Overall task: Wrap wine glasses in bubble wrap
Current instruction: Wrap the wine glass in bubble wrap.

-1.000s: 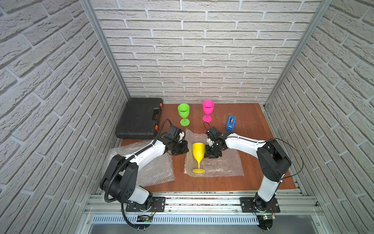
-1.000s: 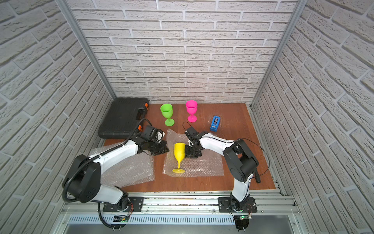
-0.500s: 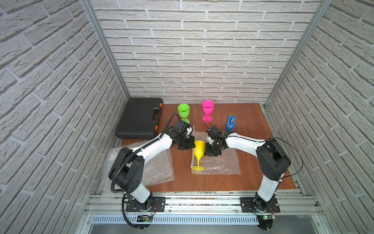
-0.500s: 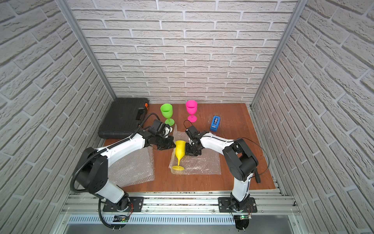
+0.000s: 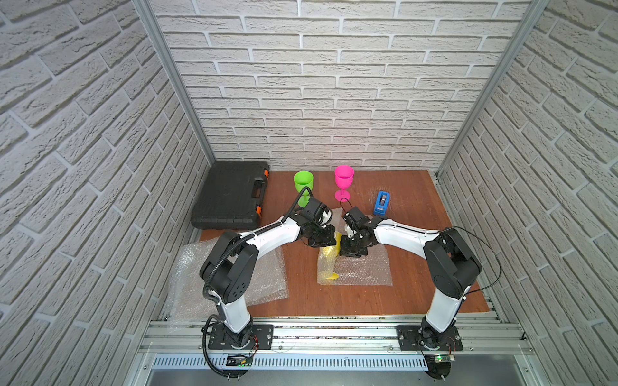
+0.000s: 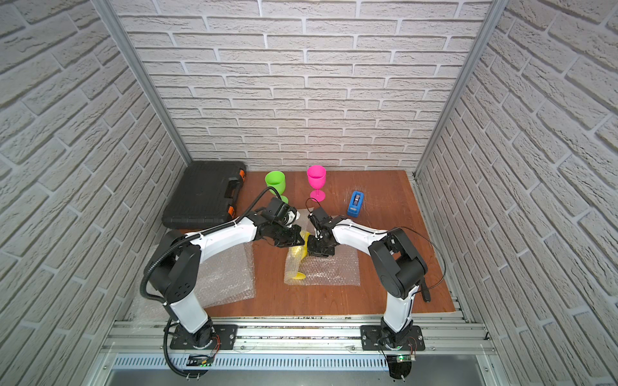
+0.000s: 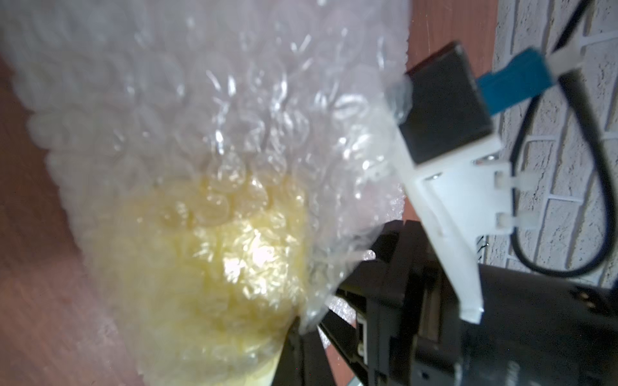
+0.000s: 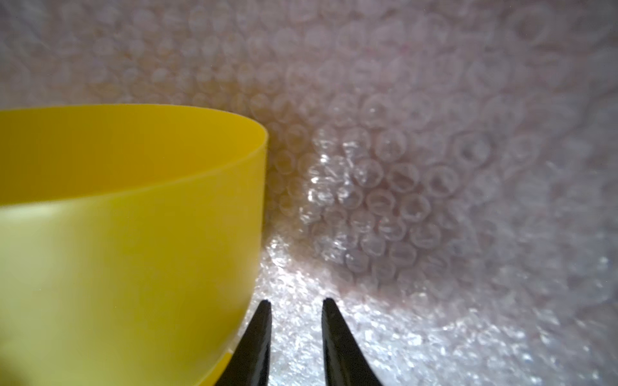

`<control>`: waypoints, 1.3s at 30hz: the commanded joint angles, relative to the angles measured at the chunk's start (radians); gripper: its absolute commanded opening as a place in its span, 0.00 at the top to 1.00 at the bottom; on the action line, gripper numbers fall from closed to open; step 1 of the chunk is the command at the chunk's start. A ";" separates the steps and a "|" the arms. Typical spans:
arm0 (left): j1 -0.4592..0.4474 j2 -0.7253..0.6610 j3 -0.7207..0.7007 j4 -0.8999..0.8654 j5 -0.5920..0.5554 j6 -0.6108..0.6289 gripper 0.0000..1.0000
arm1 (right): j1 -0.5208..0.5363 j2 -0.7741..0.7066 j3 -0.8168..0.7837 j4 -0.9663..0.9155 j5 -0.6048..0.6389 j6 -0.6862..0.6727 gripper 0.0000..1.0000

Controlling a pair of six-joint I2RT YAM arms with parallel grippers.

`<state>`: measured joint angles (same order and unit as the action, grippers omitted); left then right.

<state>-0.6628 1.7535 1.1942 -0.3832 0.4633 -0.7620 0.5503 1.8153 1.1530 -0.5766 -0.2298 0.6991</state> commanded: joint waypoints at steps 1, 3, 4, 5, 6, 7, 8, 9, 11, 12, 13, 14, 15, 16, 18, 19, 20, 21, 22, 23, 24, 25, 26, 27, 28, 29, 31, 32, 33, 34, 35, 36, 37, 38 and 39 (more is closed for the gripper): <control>-0.005 0.026 0.008 0.001 -0.003 -0.008 1.00 | -0.023 -0.092 -0.026 -0.015 0.002 -0.007 0.71; -0.005 0.026 0.008 0.002 -0.003 -0.007 1.00 | -0.038 -0.135 -0.043 -0.011 -0.016 -0.005 0.71; -0.004 0.027 0.008 0.001 -0.003 -0.007 1.00 | -0.046 -0.160 -0.052 0.002 -0.037 -0.001 0.70; -0.005 0.027 0.008 0.002 -0.002 -0.007 1.00 | -0.052 -0.184 -0.064 0.022 -0.053 0.006 0.70; -0.005 0.028 0.008 0.001 -0.001 -0.005 1.00 | -0.059 -0.211 -0.075 0.051 -0.078 0.022 0.69; -0.005 0.028 0.008 0.003 0.002 -0.002 1.00 | -0.062 -0.236 -0.086 0.091 -0.108 0.034 0.68; -0.004 0.029 0.007 0.005 0.004 0.000 1.00 | -0.062 -0.253 -0.091 0.124 -0.130 0.044 0.67; -0.005 0.028 0.005 0.007 0.003 0.001 1.00 | -0.063 -0.266 -0.089 0.146 -0.136 0.061 0.65; -0.006 0.026 0.003 0.007 0.002 0.003 1.00 | -0.064 -0.275 -0.082 0.199 -0.163 0.080 0.63; -0.005 0.025 0.002 0.007 0.002 0.002 1.00 | -0.064 -0.268 -0.073 0.220 -0.173 0.092 0.62; -0.006 0.023 0.000 0.006 0.001 0.001 1.00 | -0.064 -0.252 -0.064 0.241 -0.193 0.106 0.60; -0.005 0.023 0.001 0.007 0.001 0.001 1.00 | -0.066 -0.231 -0.053 0.255 -0.211 0.117 0.59; -0.005 0.023 -0.001 0.006 0.000 0.000 1.00 | -0.065 -0.207 -0.039 0.258 -0.220 0.126 0.58; -0.005 0.020 -0.004 0.008 0.000 0.000 1.00 | -0.065 -0.185 -0.030 0.265 -0.227 0.136 0.58; -0.005 0.015 -0.011 0.010 -0.003 -0.001 1.00 | -0.066 -0.155 -0.023 0.270 -0.220 0.139 0.57; -0.005 0.013 -0.014 0.013 -0.004 -0.002 1.00 | -0.068 -0.140 -0.015 0.263 -0.214 0.134 0.57; -0.006 0.011 -0.017 0.012 -0.004 -0.003 1.00 | -0.067 -0.128 -0.010 0.262 -0.219 0.128 0.58; -0.005 0.011 -0.020 0.017 -0.002 -0.004 1.00 | -0.068 -0.115 -0.005 0.264 -0.226 0.123 0.60; -0.005 0.009 -0.024 0.022 0.000 -0.005 1.00 | -0.067 -0.106 -0.003 0.265 -0.227 0.117 0.62; -0.004 0.006 -0.027 0.025 0.002 -0.007 1.00 | -0.067 -0.098 -0.003 0.264 -0.228 0.114 0.64; -0.005 0.004 -0.029 0.027 0.003 -0.007 1.00 | -0.069 -0.092 -0.002 0.256 -0.225 0.106 0.66; -0.005 0.003 -0.028 0.026 0.005 -0.007 1.00 | -0.072 -0.090 -0.001 0.245 -0.217 0.097 0.68; -0.005 0.000 -0.028 0.025 0.006 -0.005 1.00 | -0.074 -0.088 -0.003 0.237 -0.209 0.088 0.69; -0.007 -0.005 -0.030 0.024 0.006 -0.004 0.99 | -0.076 -0.089 -0.006 0.232 -0.203 0.084 0.69; -0.005 -0.007 -0.031 0.024 0.006 -0.003 0.99 | -0.079 -0.091 -0.009 0.230 -0.198 0.079 0.70; -0.006 -0.010 -0.032 0.022 0.006 -0.003 0.99 | -0.081 -0.092 -0.010 0.228 -0.195 0.076 0.71; -0.006 -0.018 -0.033 0.020 0.007 -0.003 0.99 | -0.084 -0.093 -0.006 0.220 -0.183 0.062 0.77; -0.007 -0.020 -0.035 0.018 0.008 -0.004 0.98 | -0.085 -0.093 -0.003 0.216 -0.177 0.056 0.79; -0.007 -0.025 -0.036 0.018 0.008 -0.001 0.96 | -0.087 -0.092 -0.001 0.213 -0.170 0.050 0.84; -0.008 -0.031 -0.036 0.014 0.004 0.002 0.94 | -0.088 -0.091 0.000 0.209 -0.166 0.046 0.88; -0.008 -0.039 -0.035 0.005 -0.005 0.006 0.92 | -0.092 -0.089 0.002 0.201 -0.159 0.041 0.91; -0.005 -0.051 -0.032 -0.009 -0.019 0.011 0.88 | -0.094 -0.085 0.005 0.192 -0.153 0.034 0.95; -0.005 -0.064 -0.029 -0.020 -0.033 0.014 0.83 | -0.097 -0.082 0.008 0.181 -0.150 0.026 0.97; -0.003 -0.077 -0.026 -0.030 -0.042 0.017 0.78 | -0.099 -0.080 0.008 0.173 -0.145 0.019 0.98; 0.000 -0.089 -0.024 -0.043 -0.054 0.019 0.72 | -0.103 -0.080 0.008 0.166 -0.136 0.012 0.97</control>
<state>-0.6666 1.7214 1.1805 -0.3706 0.4587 -0.7555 0.4637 1.7309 1.1458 -0.3649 -0.4137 0.7464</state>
